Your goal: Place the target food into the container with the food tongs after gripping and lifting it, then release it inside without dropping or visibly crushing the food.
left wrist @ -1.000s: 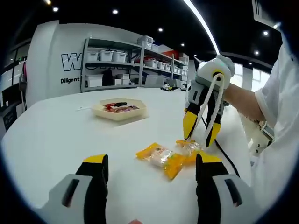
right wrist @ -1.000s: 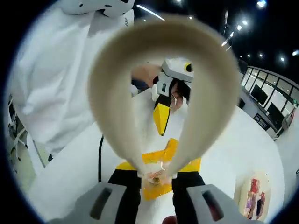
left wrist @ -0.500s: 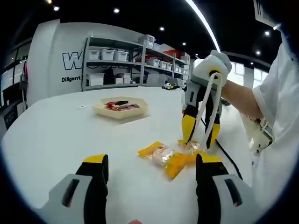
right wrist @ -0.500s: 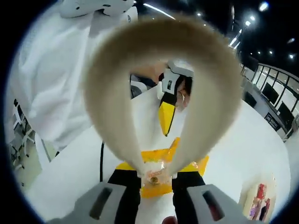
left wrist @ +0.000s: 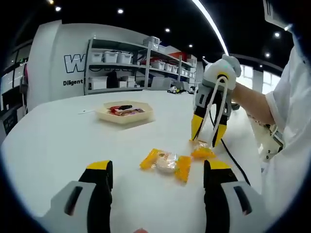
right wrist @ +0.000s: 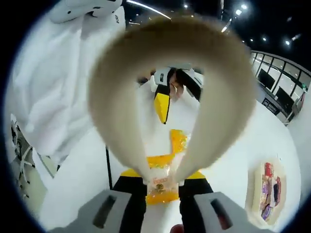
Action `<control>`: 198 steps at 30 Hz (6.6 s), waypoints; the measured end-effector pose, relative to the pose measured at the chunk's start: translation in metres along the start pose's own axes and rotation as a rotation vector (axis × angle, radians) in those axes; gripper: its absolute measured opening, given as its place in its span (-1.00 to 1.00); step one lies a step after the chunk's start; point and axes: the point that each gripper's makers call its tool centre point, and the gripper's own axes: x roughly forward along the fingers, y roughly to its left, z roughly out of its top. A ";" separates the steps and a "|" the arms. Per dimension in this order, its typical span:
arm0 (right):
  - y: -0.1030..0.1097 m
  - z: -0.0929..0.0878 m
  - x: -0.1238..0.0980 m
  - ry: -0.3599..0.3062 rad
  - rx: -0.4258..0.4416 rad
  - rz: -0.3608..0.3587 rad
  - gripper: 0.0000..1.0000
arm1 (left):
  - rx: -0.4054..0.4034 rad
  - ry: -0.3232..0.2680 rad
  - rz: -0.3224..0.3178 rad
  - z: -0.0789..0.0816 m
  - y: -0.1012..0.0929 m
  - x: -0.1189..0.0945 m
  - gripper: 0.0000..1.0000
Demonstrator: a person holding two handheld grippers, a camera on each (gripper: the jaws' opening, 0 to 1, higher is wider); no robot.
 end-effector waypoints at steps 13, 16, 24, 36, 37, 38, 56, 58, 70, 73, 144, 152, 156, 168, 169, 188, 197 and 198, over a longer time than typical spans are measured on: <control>0.005 0.009 0.000 -0.021 -0.036 -0.005 -0.57 | 0.005 -0.003 -0.006 0.001 -0.004 0.000 0.51; 0.004 0.008 0.002 -0.017 -0.036 0.003 -0.57 | 0.005 -0.005 -0.004 0.001 -0.004 -0.001 0.51; 0.007 0.006 0.003 -0.023 -0.032 0.011 -0.53 | 0.006 -0.005 -0.004 0.002 -0.004 -0.002 0.51; 0.007 0.008 0.005 -0.032 -0.059 0.013 -0.48 | 0.009 -0.003 -0.005 0.002 -0.004 -0.002 0.51; 0.007 0.008 0.005 -0.032 -0.061 0.014 -0.48 | 0.009 -0.004 -0.005 0.002 -0.004 -0.002 0.51; 0.007 0.008 0.005 -0.030 -0.065 0.016 -0.48 | 0.008 -0.005 -0.005 0.002 -0.004 -0.002 0.51; 0.005 0.007 0.007 -0.029 -0.109 0.043 -0.48 | 0.005 -0.007 -0.001 0.001 -0.003 -0.004 0.51; 0.005 0.006 0.007 -0.037 -0.099 0.046 -0.49 | 0.004 -0.006 0.000 0.000 -0.003 -0.004 0.51; 0.001 -0.002 0.004 -0.093 -0.031 0.033 -0.52 | 0.003 -0.003 0.000 -0.001 -0.003 -0.003 0.51; 0.001 -0.001 0.004 -0.092 -0.033 0.030 -0.52 | 0.003 -0.003 0.000 0.000 -0.003 -0.003 0.51; -0.084 0.016 -0.067 -0.088 -0.035 -0.236 -0.75 | 0.005 -0.023 -0.002 0.004 -0.003 -0.005 0.51; -0.115 0.009 -0.079 -0.088 -0.001 -0.281 -0.74 | 0.002 -0.030 0.000 0.005 -0.002 -0.007 0.51; -0.130 0.003 -0.082 -0.085 0.021 -0.303 -0.74 | 0.000 -0.035 0.003 0.006 0.000 -0.008 0.51; -0.170 -0.017 -0.094 -0.064 0.078 -0.357 -0.74 | -0.002 -0.036 0.008 0.005 0.002 -0.010 0.51; -0.173 -0.018 -0.095 -0.060 0.078 -0.363 -0.74 | -0.002 -0.036 0.009 0.005 0.002 -0.010 0.51; -0.227 -0.076 -0.103 0.034 0.253 -0.509 -0.73 | -0.002 -0.035 0.014 0.004 0.004 -0.012 0.51; -0.241 -0.079 -0.093 0.076 0.286 -0.543 -0.71 | -0.001 -0.035 0.014 0.004 0.004 -0.012 0.51; -0.243 -0.083 -0.092 0.092 0.297 -0.551 -0.71 | -0.001 -0.035 0.014 0.005 0.004 -0.012 0.51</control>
